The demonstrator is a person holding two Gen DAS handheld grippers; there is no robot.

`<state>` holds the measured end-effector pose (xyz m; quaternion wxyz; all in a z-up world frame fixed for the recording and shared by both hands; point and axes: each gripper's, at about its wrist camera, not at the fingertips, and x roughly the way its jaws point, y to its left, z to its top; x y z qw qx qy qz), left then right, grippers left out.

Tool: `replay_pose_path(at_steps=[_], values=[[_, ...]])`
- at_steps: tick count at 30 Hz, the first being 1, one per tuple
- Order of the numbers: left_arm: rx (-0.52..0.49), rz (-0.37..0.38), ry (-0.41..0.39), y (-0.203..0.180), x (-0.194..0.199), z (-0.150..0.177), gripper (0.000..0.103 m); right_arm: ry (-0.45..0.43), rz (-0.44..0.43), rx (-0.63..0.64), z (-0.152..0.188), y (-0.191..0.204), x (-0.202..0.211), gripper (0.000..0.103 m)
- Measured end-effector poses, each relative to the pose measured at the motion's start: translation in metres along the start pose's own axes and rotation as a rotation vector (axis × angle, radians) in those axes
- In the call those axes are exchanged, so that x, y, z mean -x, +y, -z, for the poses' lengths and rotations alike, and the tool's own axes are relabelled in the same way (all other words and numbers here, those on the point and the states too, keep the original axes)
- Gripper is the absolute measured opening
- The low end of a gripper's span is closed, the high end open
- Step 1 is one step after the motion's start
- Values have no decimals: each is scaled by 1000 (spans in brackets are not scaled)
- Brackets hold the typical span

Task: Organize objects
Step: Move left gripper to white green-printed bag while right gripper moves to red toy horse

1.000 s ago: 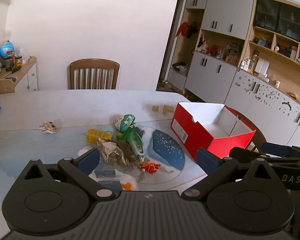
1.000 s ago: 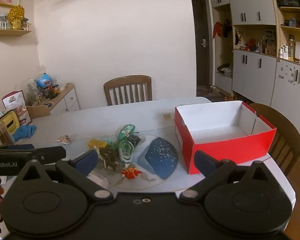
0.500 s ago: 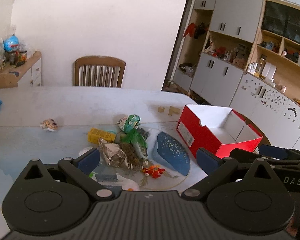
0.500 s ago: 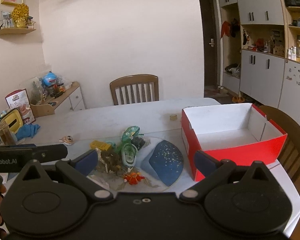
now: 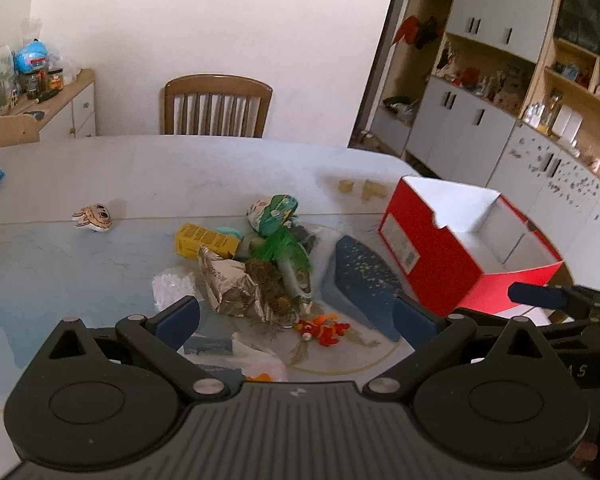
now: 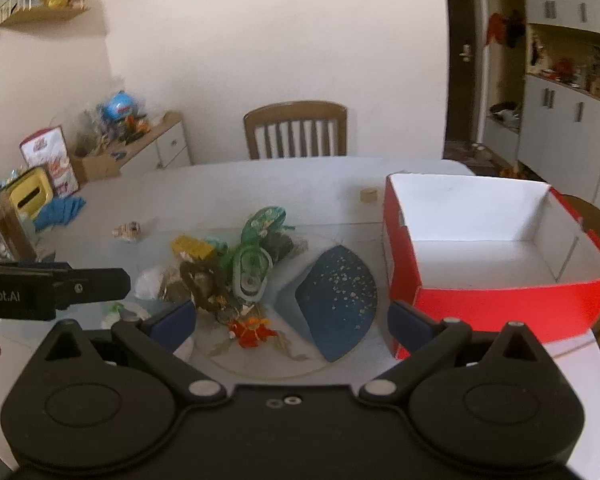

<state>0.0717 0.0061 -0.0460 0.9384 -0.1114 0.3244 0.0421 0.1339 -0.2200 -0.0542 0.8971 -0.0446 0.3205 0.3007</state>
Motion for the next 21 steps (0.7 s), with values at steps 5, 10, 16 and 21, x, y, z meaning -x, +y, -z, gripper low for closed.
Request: replay_pose_path(at_steps=[5, 10, 16, 21], values=[[23, -87, 33, 9, -17, 4, 103, 55, -39, 30, 0, -8, -25, 102], [139, -152, 135, 35, -40, 3, 103, 87, -69, 82, 3, -6, -50, 101], [240, -261, 213, 55, -63, -2, 103, 130, -92, 144, 6, 2, -85, 99], [383, -295, 294, 70, -82, 4, 103, 159, -95, 183, 8, 9, -114, 98]])
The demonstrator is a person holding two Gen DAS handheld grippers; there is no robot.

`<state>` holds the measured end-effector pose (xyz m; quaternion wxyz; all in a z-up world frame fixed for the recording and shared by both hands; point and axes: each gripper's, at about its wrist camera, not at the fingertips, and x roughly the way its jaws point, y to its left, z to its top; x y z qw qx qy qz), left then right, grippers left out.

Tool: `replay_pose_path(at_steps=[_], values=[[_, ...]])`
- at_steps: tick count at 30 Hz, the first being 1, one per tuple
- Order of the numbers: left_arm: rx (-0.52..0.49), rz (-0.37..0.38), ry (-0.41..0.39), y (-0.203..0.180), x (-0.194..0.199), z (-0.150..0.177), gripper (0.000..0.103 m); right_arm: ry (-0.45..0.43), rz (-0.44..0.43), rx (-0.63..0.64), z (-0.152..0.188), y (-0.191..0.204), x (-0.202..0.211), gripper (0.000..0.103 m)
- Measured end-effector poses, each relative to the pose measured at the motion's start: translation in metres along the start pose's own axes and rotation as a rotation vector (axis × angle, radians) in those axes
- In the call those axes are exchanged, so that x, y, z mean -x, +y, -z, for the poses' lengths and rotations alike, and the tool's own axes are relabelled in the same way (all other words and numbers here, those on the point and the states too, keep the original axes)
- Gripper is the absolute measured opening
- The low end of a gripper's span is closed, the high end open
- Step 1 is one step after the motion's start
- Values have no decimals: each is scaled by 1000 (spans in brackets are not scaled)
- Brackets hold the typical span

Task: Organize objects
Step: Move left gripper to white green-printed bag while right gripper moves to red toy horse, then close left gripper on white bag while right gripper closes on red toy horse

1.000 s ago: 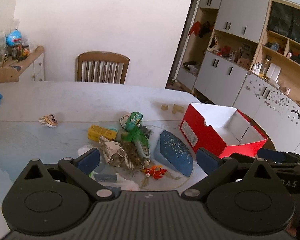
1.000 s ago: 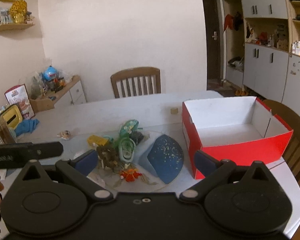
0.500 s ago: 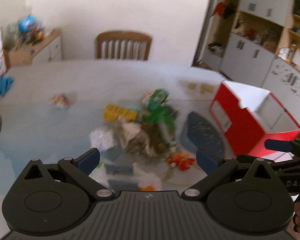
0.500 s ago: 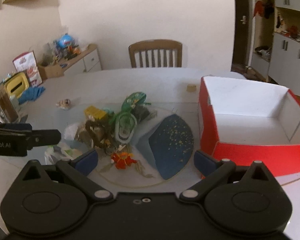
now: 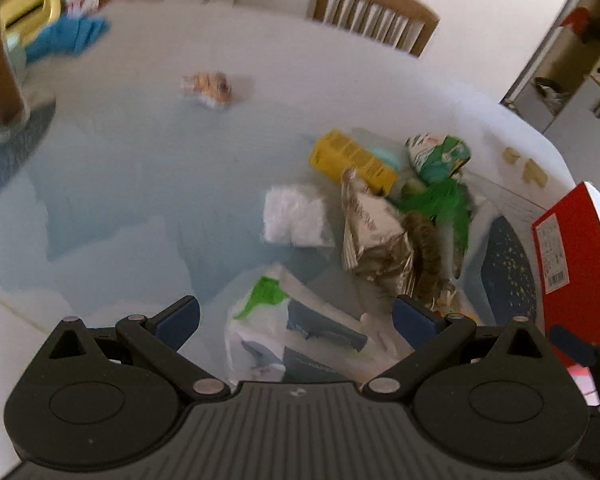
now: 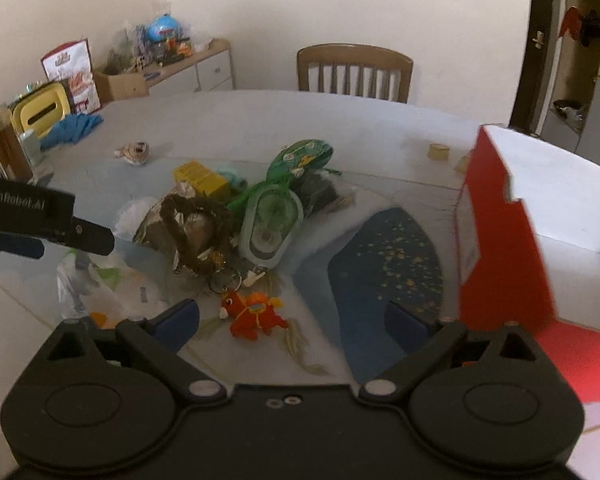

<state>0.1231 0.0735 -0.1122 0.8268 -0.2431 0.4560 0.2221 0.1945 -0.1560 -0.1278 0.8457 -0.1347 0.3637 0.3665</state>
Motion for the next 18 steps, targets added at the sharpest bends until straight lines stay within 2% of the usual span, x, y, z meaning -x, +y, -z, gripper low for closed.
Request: replay_pose_path(at_steps=[8, 14, 18], values=[[-29, -30, 49, -6, -15, 13, 103, 46, -20, 76, 5, 12, -29, 90], [-29, -15, 82, -2, -20, 20, 103, 60, -35, 81, 3, 17, -39, 81], [-37, -5, 74, 3, -22, 22, 103, 76, -44, 78, 2, 20, -46, 76]])
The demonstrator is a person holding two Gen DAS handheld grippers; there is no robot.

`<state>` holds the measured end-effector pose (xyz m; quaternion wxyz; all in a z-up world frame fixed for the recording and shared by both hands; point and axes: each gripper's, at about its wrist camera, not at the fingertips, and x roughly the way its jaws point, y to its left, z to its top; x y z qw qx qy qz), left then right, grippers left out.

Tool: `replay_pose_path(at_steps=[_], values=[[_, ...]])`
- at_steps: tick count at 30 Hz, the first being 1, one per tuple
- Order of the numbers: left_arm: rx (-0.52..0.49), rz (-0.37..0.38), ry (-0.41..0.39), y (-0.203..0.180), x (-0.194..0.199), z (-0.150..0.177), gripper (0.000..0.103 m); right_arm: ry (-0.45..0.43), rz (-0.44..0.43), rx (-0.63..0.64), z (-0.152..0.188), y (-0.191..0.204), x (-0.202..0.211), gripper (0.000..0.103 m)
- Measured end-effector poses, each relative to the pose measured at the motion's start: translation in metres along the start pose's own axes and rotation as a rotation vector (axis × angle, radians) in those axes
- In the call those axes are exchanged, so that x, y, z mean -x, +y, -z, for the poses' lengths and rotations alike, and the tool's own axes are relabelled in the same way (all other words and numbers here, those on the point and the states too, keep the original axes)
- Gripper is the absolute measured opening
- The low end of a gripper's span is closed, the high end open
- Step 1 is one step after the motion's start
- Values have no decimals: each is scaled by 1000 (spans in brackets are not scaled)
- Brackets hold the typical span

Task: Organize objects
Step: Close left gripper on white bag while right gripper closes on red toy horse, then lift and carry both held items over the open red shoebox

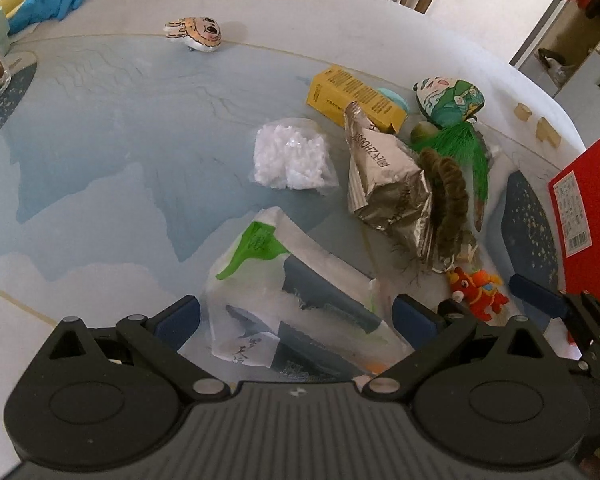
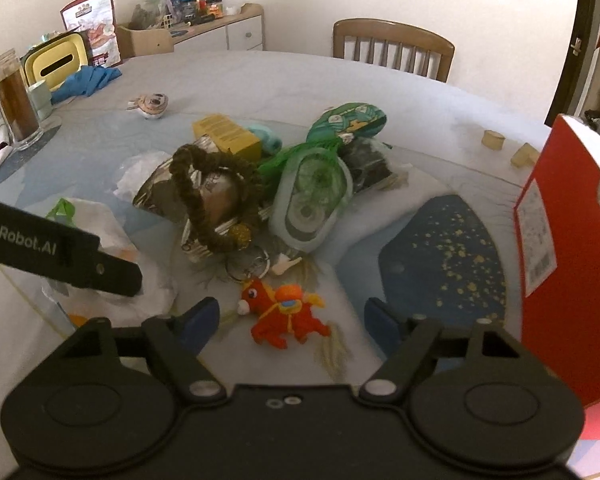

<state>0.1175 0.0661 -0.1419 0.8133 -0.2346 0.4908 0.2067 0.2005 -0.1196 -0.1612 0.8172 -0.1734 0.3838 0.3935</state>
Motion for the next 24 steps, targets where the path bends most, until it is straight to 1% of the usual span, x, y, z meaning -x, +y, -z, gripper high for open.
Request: replay_pose_path(at_steps=[2, 4, 6, 7, 9, 10, 12, 13, 15, 20, 24], values=[[-8, 7, -6, 2, 0, 0, 102, 0, 4, 1, 0, 1, -1, 76], [-9, 14, -15, 4, 2, 1, 98, -2, 7, 3, 0, 2, -2, 75], [-18, 31, -22, 5, 3, 1, 89, -5, 9, 11, 1, 4, -1, 69], [-20, 35, -25, 6, 4, 1, 88, -7, 8, 13, 1, 5, -1, 67], [-22, 45, -31, 8, 5, 1, 81, -9, 9, 20, 2, 9, 1, 59], [-22, 52, -33, 10, 6, 2, 79, -9, 13, 22, 3, 11, 2, 57], [-19, 67, -39, 13, 7, 2, 72, -9, 17, 20, 3, 12, 3, 50], [-18, 75, -41, 15, 7, 2, 70, -9, 22, 17, 4, 13, 4, 48], [-25, 90, -46, 17, 8, 2, 65, -7, 29, 7, 6, 15, 8, 39], [-47, 120, -56, 22, 12, 6, 54, 0, 56, -12, 14, 19, 16, 38], [-76, 138, -60, 24, 17, 8, 50, -15, 66, -45, 18, 21, 29, 38]])
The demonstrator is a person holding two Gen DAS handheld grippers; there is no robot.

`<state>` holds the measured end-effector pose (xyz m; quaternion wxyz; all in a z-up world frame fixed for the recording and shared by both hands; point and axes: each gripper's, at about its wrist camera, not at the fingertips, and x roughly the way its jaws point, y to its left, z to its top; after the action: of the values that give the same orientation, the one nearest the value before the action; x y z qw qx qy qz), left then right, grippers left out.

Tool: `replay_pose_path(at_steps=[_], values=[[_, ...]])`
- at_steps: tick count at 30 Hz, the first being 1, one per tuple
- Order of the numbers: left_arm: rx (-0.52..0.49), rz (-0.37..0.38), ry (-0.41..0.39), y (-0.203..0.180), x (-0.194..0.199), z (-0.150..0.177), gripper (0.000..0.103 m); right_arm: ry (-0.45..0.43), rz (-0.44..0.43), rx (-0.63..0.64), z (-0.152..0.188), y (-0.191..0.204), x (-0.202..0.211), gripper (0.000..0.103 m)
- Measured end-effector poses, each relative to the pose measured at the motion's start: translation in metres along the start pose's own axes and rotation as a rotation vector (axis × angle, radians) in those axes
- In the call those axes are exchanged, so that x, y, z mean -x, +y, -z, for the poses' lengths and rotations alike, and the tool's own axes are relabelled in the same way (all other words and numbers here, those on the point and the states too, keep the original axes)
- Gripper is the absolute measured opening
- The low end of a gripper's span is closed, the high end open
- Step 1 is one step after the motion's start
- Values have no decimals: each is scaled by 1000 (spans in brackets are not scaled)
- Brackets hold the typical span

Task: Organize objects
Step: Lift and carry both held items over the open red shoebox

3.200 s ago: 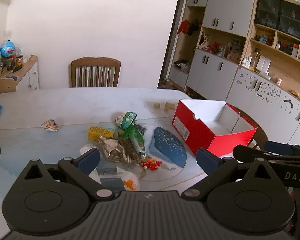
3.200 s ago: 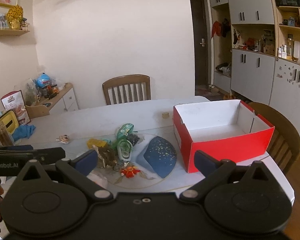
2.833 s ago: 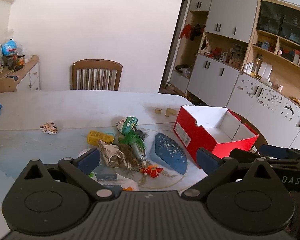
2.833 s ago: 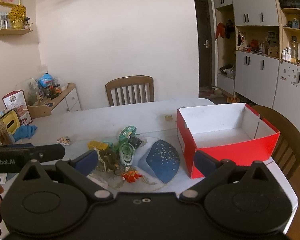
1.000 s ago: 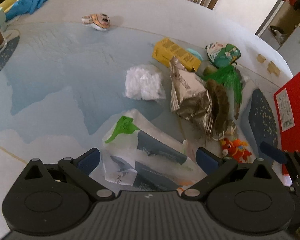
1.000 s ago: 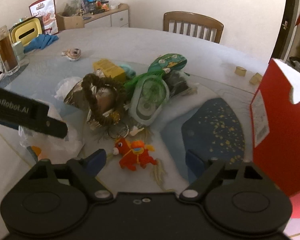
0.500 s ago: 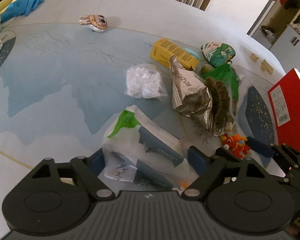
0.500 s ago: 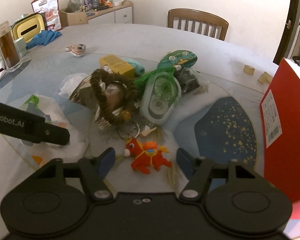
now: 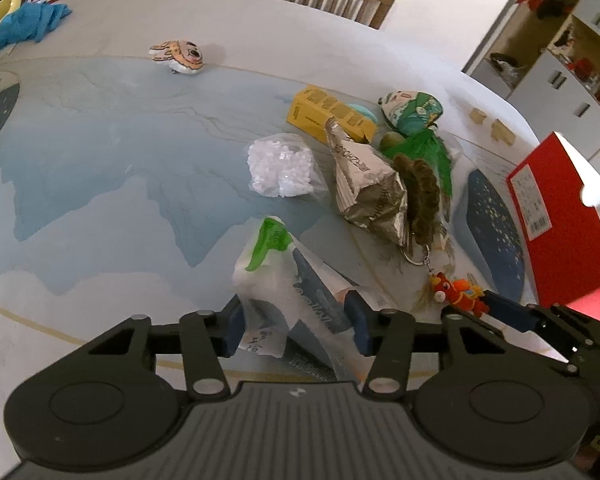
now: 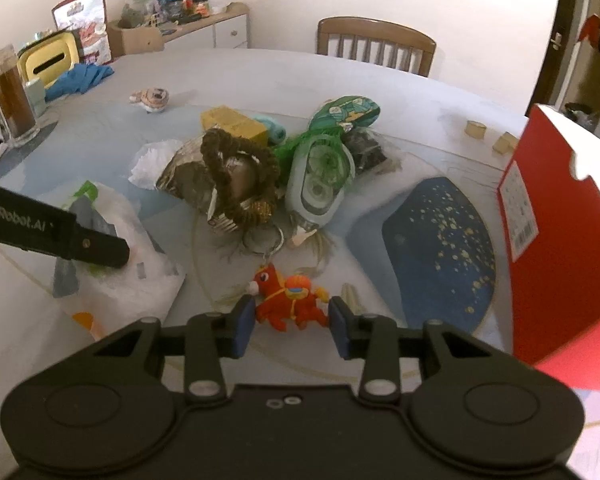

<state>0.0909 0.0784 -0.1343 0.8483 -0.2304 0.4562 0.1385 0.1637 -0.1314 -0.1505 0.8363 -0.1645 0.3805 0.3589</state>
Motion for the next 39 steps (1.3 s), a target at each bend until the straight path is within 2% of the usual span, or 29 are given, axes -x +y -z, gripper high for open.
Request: replay_pose_path(at_steps=[5, 14, 20, 30, 35, 39], values=[[-17, 30, 3, 2, 8, 2, 44, -15, 15, -52, 6, -1, 20, 38], [-100, 92, -1, -5, 26, 5, 42, -71, 52, -168, 18, -10, 73, 38], [-139, 161, -13, -12, 45, 3, 42, -146, 108, -218, 19, -20, 114, 38], [-270, 278, -19, -72, 72, -19, 42, -268, 187, -297, 5, -61, 173, 38], [-326, 305, -40, -113, 79, -29, 42, -314, 219, -263, -11, -92, 188, 37], [-325, 307, -45, -143, 75, -39, 42, -314, 224, -247, -19, -124, 185, 37]])
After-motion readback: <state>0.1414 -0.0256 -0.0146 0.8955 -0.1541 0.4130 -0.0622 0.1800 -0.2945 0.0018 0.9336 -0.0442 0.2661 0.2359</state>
